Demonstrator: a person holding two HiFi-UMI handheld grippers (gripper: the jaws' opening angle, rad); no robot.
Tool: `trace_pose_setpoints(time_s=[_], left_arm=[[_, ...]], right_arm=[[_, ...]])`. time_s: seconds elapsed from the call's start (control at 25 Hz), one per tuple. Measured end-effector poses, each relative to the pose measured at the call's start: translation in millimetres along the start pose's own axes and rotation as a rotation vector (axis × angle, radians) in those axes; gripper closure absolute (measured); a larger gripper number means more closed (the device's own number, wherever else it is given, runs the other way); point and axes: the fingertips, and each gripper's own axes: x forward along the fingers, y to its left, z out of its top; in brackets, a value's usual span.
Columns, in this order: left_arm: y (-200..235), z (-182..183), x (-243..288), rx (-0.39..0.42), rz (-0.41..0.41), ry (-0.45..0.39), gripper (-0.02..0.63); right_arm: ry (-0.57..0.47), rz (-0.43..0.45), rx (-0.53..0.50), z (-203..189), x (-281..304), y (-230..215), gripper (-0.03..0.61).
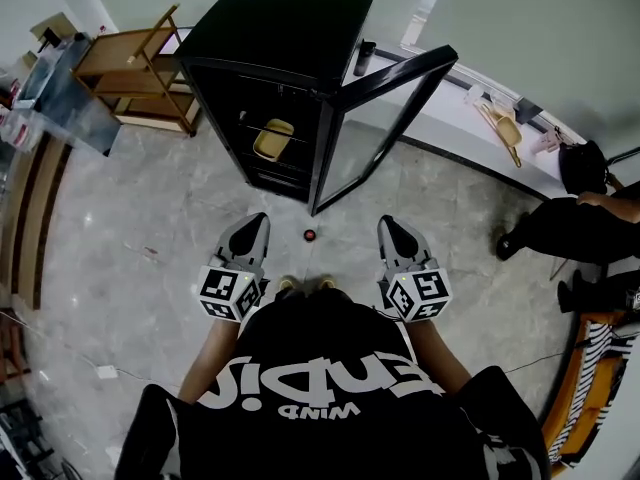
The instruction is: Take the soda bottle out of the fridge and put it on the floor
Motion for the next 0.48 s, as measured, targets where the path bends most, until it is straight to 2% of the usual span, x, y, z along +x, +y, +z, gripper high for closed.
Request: trace_pose_setpoints(time_s=[0.28, 0.48], left_arm=[[25.7, 10.5, -7.9, 0.009, 0.062, -0.074, 0.606], [31.8, 14.5, -5.6, 0.011, 0.071, -0.088, 0.606]], right_arm=[[-0.015, -0.016, 0.006, -3.3, 16.7, 1.9, 0.554], [-0.019, -0.008, -0.007, -2.8, 27.8, 7.5, 0.554]])
